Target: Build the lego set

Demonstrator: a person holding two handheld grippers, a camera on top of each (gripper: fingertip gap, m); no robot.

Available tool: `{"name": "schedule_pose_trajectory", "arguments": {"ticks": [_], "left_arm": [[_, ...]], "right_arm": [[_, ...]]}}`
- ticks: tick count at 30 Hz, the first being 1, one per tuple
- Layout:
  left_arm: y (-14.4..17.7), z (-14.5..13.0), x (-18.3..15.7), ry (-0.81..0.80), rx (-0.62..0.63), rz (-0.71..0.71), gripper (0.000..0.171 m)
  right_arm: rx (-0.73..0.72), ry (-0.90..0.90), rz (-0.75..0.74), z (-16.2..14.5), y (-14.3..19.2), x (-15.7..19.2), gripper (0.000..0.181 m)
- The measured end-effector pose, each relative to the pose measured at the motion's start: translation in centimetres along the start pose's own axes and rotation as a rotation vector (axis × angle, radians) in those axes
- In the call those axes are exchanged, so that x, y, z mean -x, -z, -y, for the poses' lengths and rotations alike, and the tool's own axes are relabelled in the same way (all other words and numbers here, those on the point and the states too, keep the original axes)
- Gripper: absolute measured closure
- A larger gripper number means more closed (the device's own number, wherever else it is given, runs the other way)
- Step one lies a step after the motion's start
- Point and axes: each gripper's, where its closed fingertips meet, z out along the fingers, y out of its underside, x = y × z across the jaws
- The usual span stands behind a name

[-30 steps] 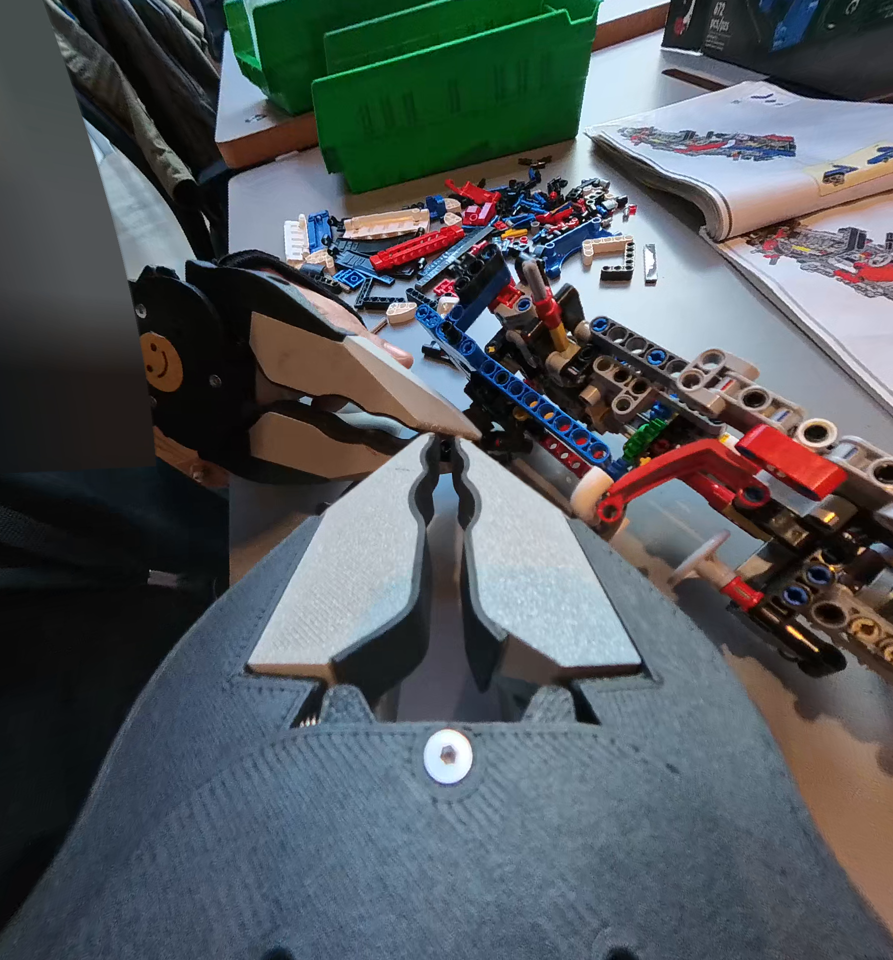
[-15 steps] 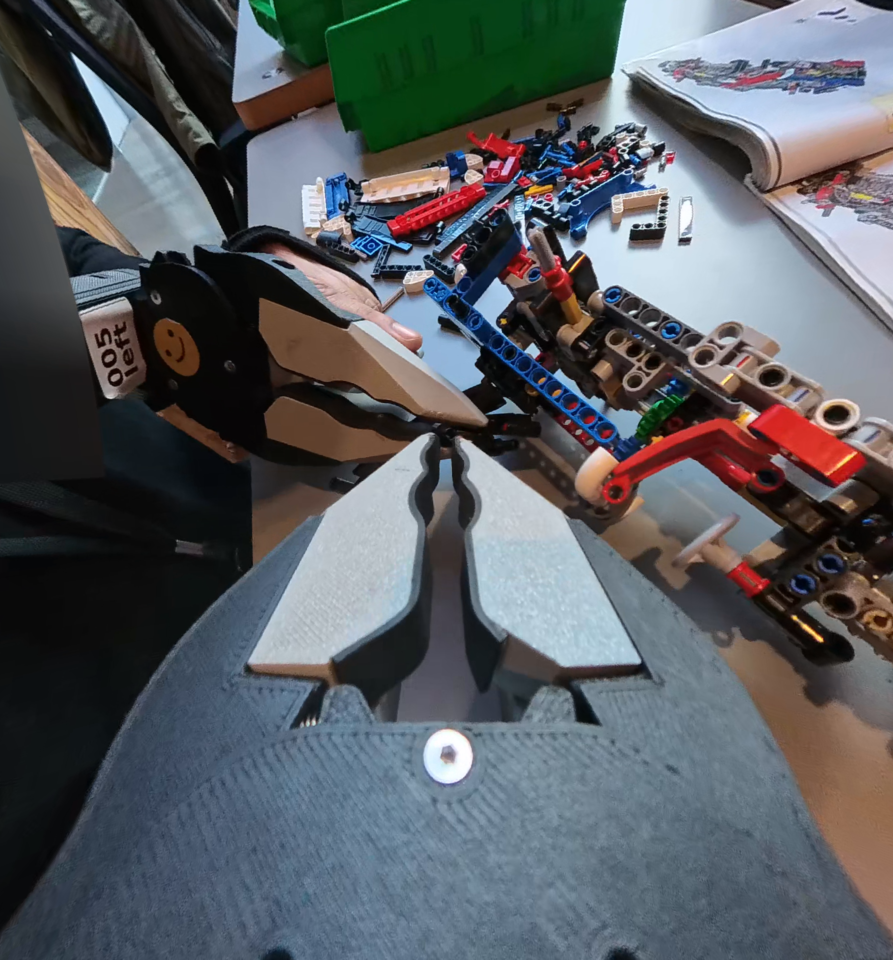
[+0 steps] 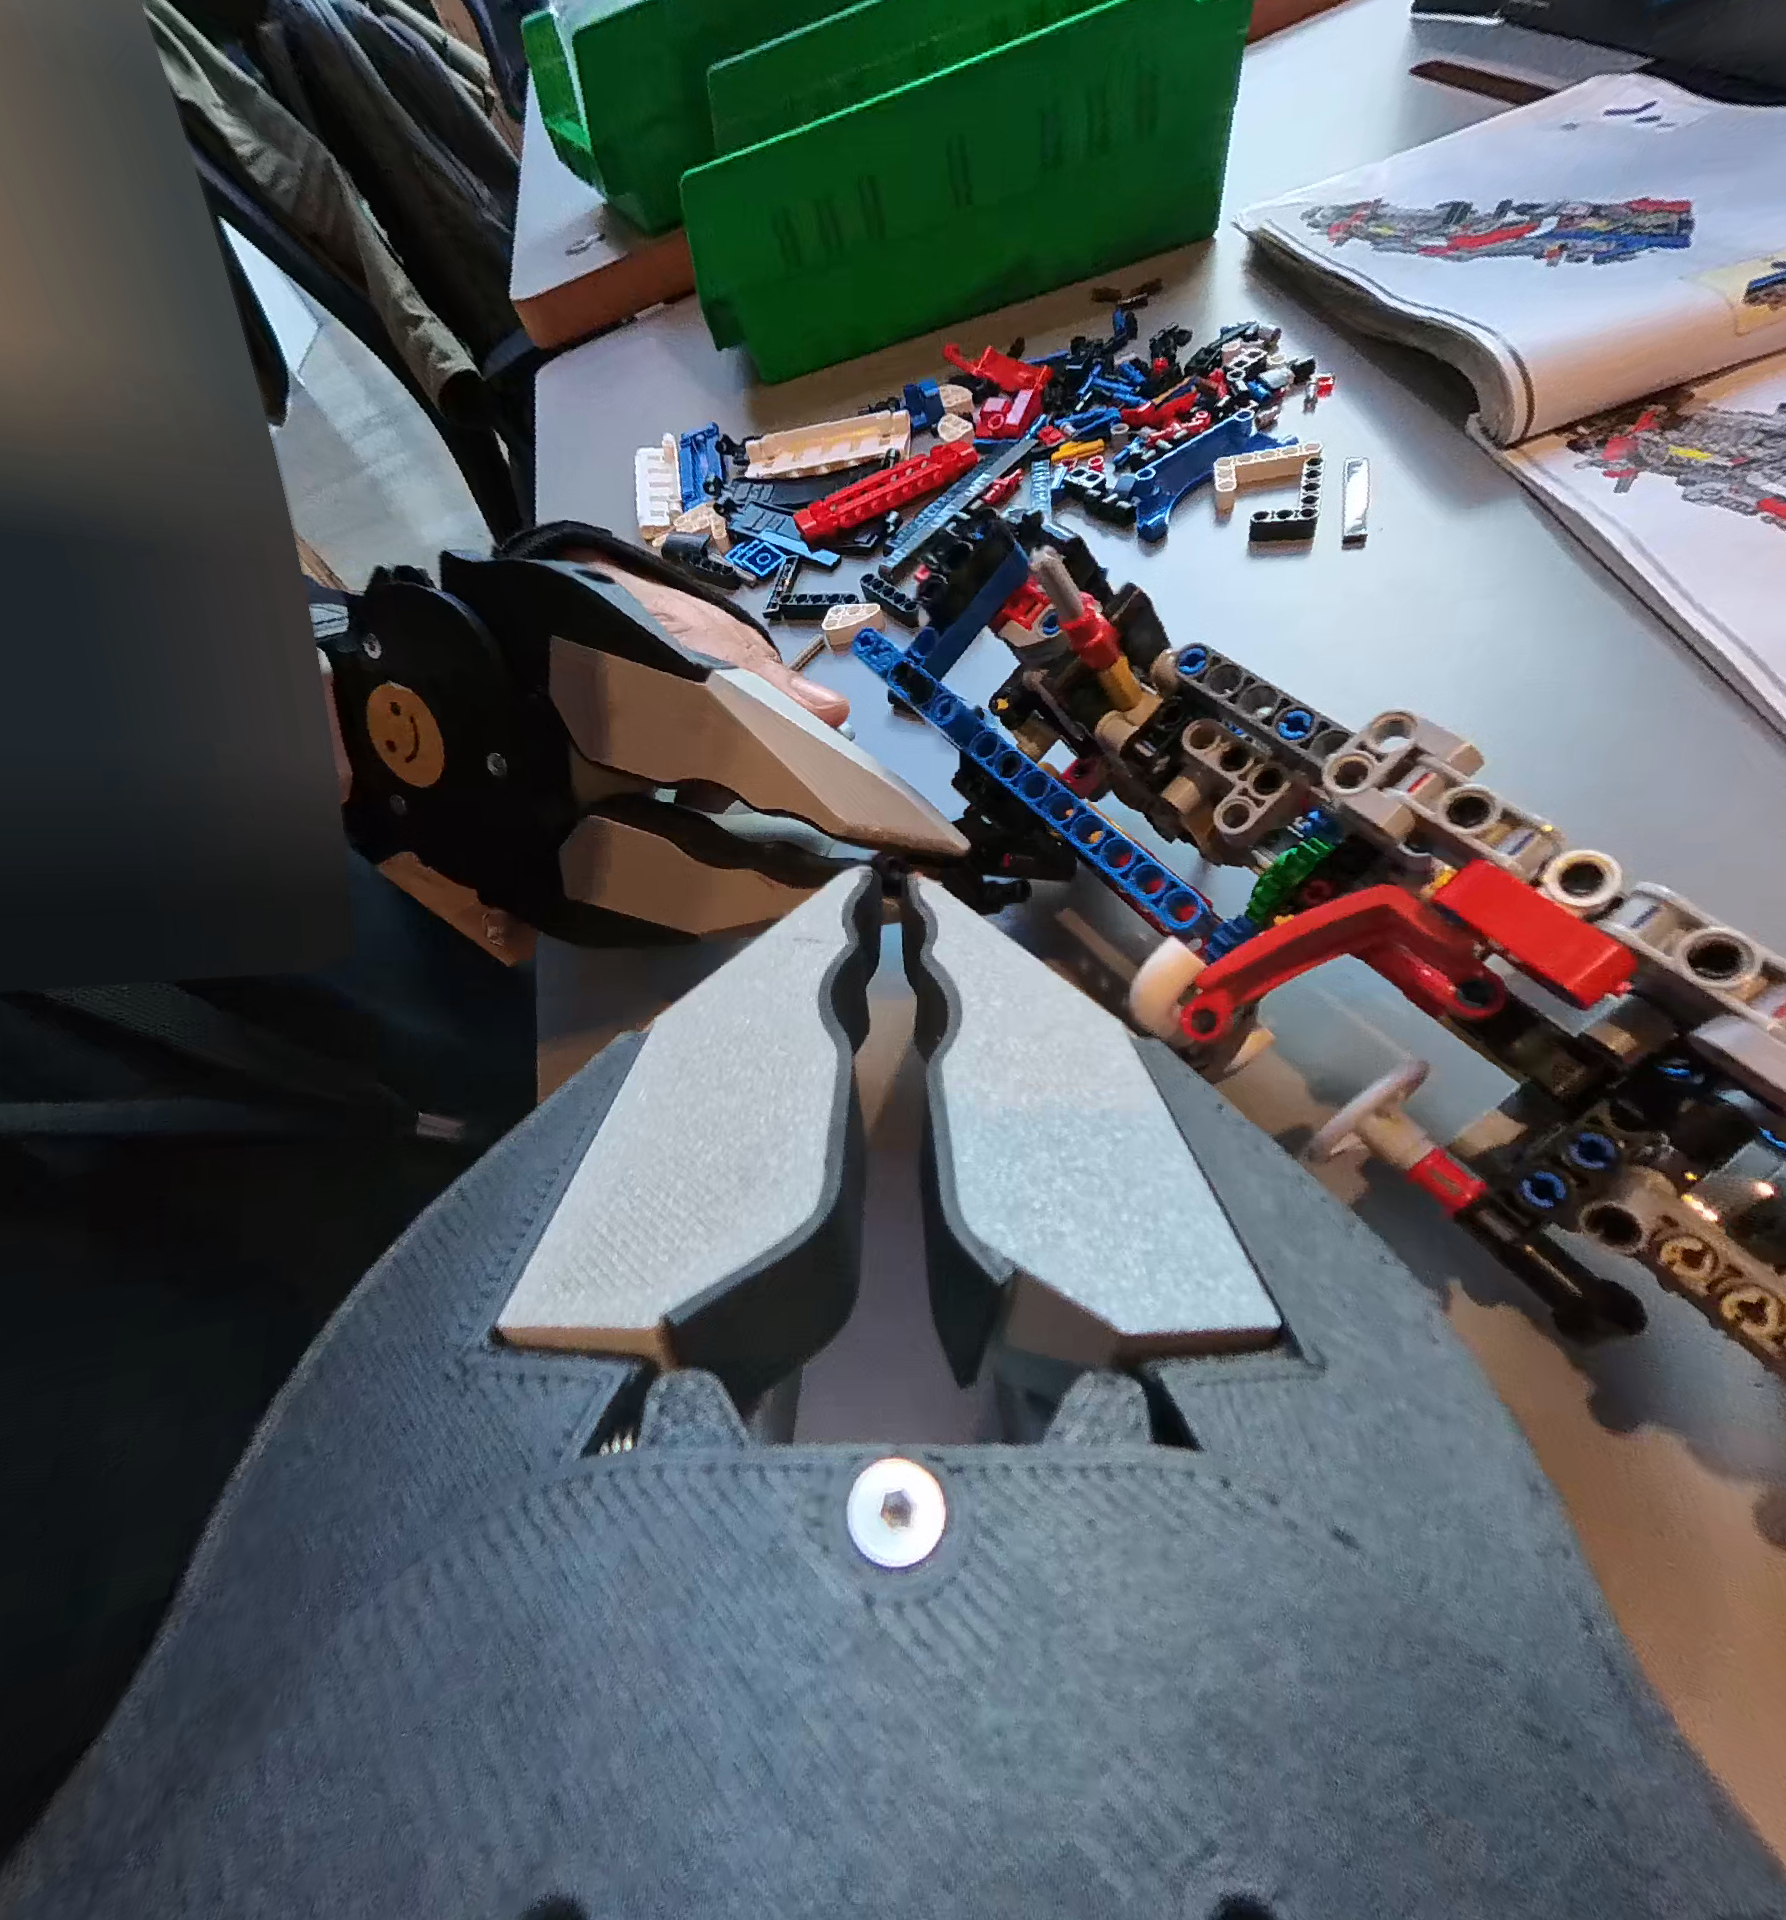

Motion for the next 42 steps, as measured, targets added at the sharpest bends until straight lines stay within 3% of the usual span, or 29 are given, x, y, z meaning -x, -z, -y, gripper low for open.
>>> {"name": "schedule_pose_trajectory", "arguments": {"ticks": [1,20,30,37,42], "left_arm": [[0.0,0.0,0.0,-0.005,-0.002,0.001,0.166],[-0.7,-0.1,0.7,-0.048,-0.015,0.015,0.165],[-0.8,0.6,1.7,-0.14,-0.073,0.074,0.166],[-0.3,1.9,2.7,-0.169,-0.16,0.128,0.166],[0.1,2.8,2.6,-0.188,-0.215,0.125,0.166]], "right_arm": [[0.005,0.006,0.002,0.0,0.0,0.2,0.181],[0.051,0.0,-0.002,-0.9,-0.7,0.0,0.181],[0.036,0.237,-0.013,-0.3,-0.5,0.9,0.181],[0.005,0.593,-0.108,0.5,0.2,2.0,0.181],[-0.002,0.737,-0.055,0.3,0.8,2.8,0.181]]}}
